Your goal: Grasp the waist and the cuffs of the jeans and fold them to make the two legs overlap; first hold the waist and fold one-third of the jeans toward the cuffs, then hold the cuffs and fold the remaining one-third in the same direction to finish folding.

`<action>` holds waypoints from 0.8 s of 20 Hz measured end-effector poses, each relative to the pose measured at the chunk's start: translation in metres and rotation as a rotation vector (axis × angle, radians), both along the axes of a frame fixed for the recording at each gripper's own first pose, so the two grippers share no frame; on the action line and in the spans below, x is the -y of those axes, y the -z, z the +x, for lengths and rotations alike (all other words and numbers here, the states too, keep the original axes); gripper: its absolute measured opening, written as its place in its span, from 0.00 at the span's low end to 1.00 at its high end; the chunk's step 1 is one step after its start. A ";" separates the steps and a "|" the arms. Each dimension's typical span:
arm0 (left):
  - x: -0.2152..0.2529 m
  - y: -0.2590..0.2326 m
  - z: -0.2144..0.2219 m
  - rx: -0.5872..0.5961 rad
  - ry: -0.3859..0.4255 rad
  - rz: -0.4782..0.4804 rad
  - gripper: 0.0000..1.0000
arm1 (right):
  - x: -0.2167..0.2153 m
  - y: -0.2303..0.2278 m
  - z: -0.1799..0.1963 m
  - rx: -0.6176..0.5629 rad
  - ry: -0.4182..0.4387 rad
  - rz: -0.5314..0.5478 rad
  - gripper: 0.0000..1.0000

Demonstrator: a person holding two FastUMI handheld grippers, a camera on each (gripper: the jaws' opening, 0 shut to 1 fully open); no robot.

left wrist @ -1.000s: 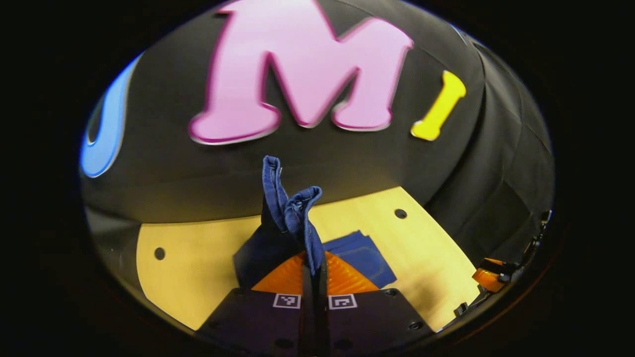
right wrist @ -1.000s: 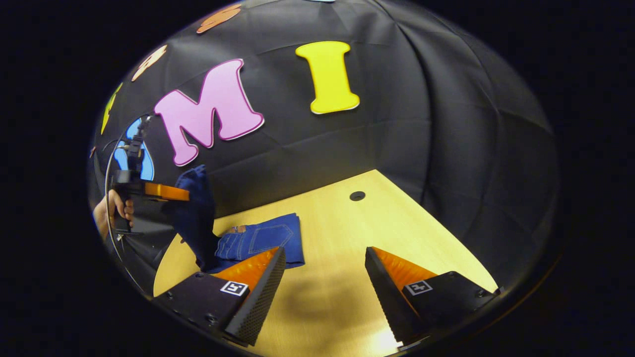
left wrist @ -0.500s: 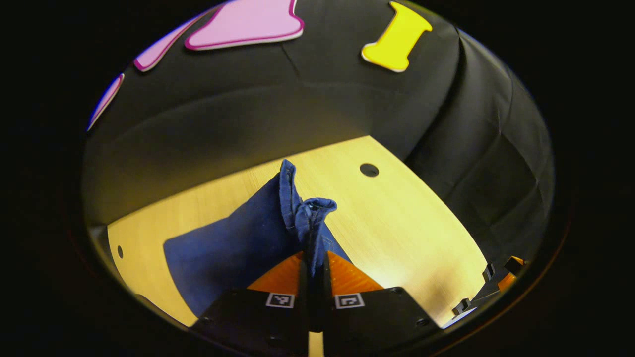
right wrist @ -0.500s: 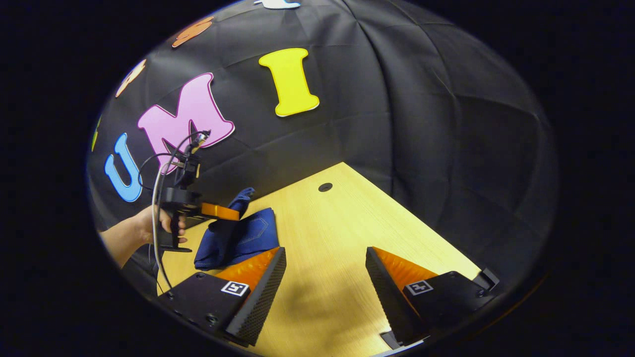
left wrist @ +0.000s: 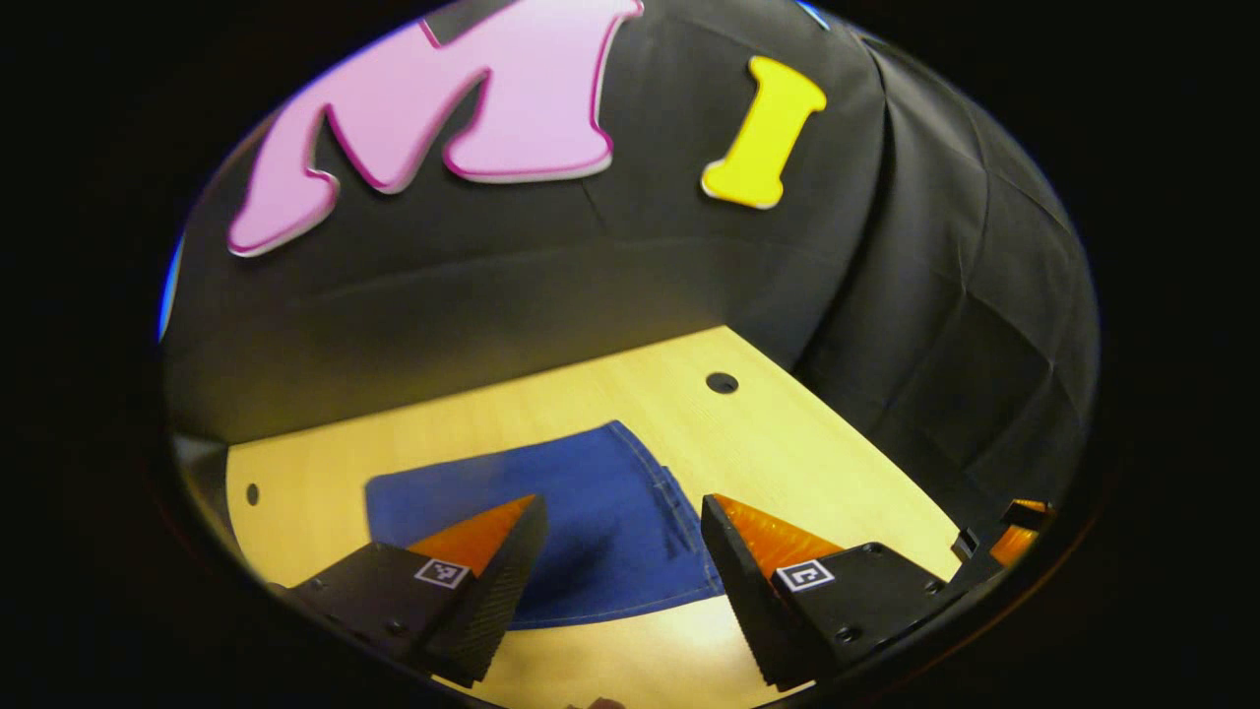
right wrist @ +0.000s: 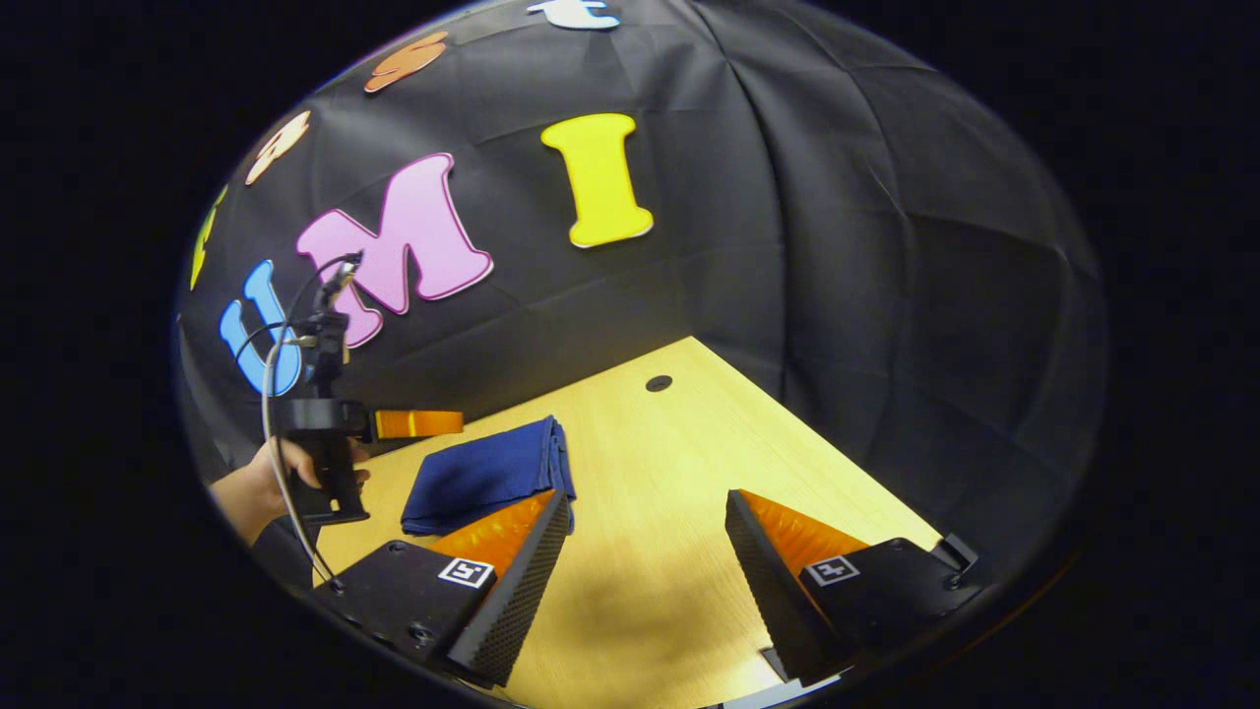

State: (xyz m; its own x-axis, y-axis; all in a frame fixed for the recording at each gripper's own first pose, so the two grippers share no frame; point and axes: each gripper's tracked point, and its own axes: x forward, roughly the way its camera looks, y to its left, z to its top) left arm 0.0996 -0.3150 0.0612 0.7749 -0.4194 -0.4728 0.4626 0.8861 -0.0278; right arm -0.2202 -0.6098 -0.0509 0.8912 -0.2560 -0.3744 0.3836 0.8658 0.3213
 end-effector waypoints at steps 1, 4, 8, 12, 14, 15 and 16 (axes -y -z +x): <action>-0.020 -0.013 -0.014 0.035 -0.028 -0.015 0.97 | -0.009 -0.009 0.001 0.007 -0.016 -0.011 0.98; -0.085 -0.045 -0.062 0.127 -0.132 -0.048 0.97 | -0.038 -0.036 0.000 0.031 -0.062 -0.043 0.98; -0.151 -0.076 -0.135 0.211 -0.227 -0.067 0.97 | -0.084 -0.069 -0.006 0.068 -0.149 -0.092 0.98; -0.198 -0.090 -0.197 0.275 -0.323 -0.099 0.97 | -0.134 -0.098 -0.023 0.125 -0.236 -0.134 1.00; -0.217 -0.099 -0.230 0.311 -0.373 -0.109 0.97 | -0.154 -0.109 -0.036 0.158 -0.264 -0.145 0.98; -0.226 -0.102 -0.247 0.331 -0.399 -0.112 0.97 | -0.163 -0.114 -0.042 0.175 -0.272 -0.149 0.98; -0.233 -0.103 -0.261 0.354 -0.422 -0.114 0.97 | -0.172 -0.117 -0.049 0.196 -0.278 -0.154 0.98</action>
State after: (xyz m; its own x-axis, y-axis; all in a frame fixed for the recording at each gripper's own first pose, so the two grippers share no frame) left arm -0.1615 -0.0817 0.1643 0.9898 -0.0722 -0.1228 0.0675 0.9968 -0.0419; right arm -0.2688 -0.4379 0.0662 0.9855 -0.0341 -0.1659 0.0712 0.9722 0.2231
